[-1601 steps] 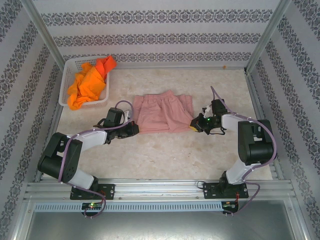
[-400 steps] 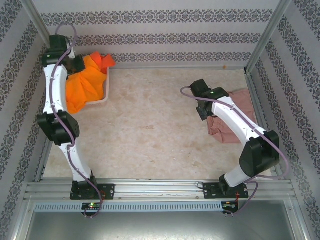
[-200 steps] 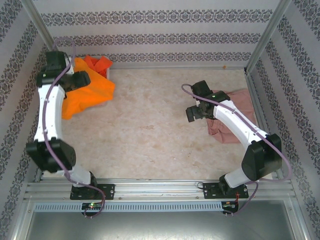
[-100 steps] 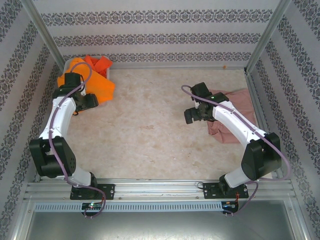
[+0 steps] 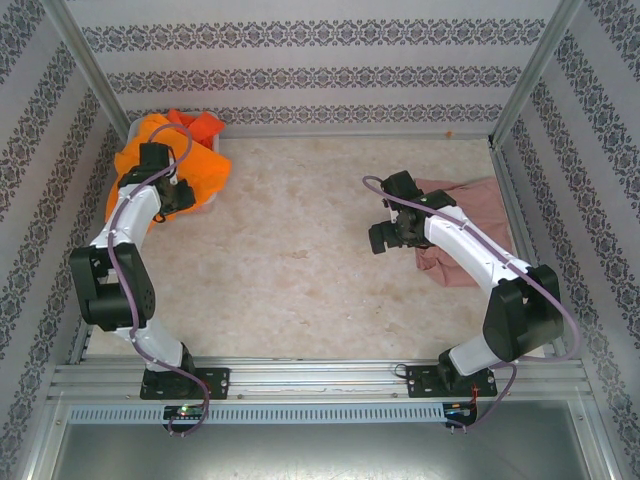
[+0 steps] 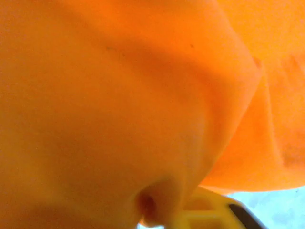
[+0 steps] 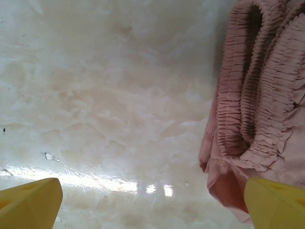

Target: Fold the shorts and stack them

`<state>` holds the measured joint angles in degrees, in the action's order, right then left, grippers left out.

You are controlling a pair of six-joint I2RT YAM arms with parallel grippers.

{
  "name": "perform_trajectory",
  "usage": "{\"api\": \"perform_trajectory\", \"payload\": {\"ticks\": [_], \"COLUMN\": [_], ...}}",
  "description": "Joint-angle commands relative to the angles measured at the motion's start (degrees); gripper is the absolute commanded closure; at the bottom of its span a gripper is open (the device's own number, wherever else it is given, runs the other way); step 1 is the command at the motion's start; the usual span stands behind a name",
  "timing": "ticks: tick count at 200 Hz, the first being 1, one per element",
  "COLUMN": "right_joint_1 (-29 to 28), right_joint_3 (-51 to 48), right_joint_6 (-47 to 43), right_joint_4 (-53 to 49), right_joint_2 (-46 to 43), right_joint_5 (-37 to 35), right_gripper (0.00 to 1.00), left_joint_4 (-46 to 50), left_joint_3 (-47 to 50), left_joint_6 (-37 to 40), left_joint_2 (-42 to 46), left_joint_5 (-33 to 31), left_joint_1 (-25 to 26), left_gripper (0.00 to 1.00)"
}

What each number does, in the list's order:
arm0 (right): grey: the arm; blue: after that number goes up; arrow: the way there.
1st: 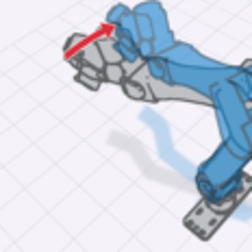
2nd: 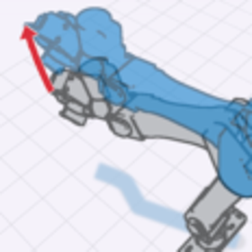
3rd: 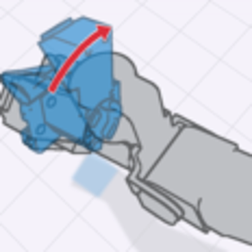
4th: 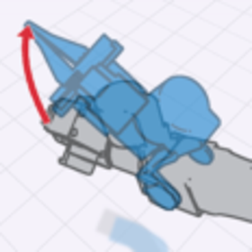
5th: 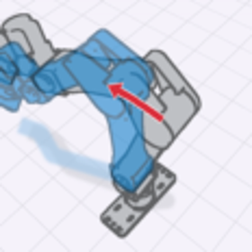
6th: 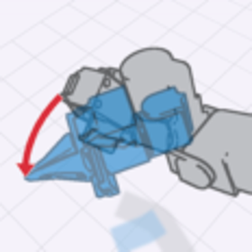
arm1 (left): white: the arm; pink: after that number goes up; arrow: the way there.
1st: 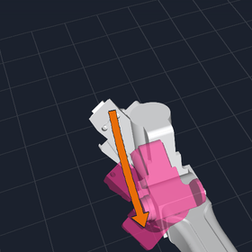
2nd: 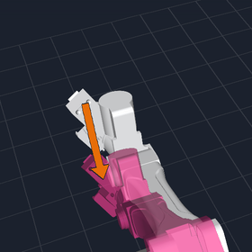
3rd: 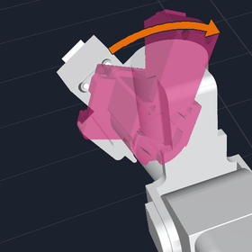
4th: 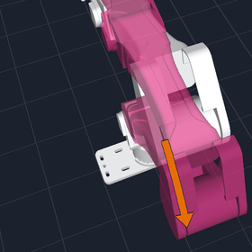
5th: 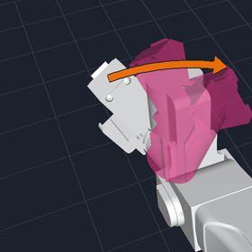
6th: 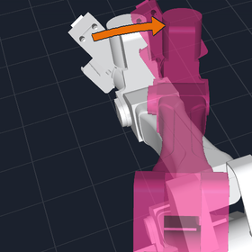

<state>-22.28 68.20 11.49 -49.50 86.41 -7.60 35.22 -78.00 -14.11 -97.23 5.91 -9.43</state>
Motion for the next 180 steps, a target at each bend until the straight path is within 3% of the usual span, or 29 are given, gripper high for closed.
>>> {"api": "perform_trajectory", "payload": {"ticks": [1,39,76,143,180], "right_joint_1": [-0.55,-0.54,-0.57,-0.48,-0.06], "right_joint_3": [-0.68,-0.43,0.02,-0.28,-0.96], "right_joint_6": [0.62,0.47,0.47,0.76,1.07], "right_joint_4": [-0.03,0.08,0.20,1.05,2.09], "right_joint_2": [-0.78,-0.67,-0.48,-1.06,-1.84], "right_joint_5": [0.40,0.26,0.43,1.10,1.59], "right_gripper": [0.02,0.02,0.02,0.02,0.02], "left_joint_4": [-1.27,0.07,1.47,11.71,14.15], "left_joint_3": [-2.36,-6.87,-19.37,-54.93,-68.38], "left_joint_6": [-0.26,-0.39,0.09,0.39,-0.57], "left_joint_2": [0.15,7.12,11.62,-0.86,-5.37], "left_joint_5": [0.74,0.09,-1.88,-1.24,-1.85], "left_joint_1": [0.16,0.12,0.12,0.06,0.06], "left_gripper": [0.96,1.00,1.00,1.00,1.00]}}
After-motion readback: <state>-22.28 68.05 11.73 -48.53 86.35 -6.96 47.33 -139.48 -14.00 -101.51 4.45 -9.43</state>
